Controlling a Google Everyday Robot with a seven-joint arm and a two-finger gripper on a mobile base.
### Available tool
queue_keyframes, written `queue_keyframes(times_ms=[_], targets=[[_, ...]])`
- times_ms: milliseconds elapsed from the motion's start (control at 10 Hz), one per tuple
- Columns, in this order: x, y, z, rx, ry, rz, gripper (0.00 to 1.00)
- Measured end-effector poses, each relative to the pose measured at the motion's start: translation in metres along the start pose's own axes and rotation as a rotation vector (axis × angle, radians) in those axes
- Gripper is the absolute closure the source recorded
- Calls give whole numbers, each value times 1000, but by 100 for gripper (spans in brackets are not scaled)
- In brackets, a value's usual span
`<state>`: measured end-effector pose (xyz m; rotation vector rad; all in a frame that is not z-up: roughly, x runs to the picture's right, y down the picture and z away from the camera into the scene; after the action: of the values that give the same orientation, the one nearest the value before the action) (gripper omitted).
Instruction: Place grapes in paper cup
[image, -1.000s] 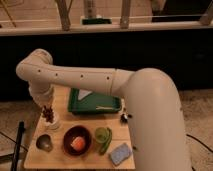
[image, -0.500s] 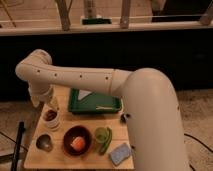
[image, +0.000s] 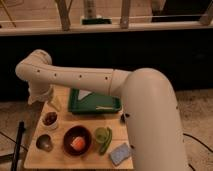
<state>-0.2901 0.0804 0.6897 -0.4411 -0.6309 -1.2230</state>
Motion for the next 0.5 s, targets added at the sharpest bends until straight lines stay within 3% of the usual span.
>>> queue_keyframes(times_ms=[500], targets=[[1, 0, 1, 6, -6, -7, 20]])
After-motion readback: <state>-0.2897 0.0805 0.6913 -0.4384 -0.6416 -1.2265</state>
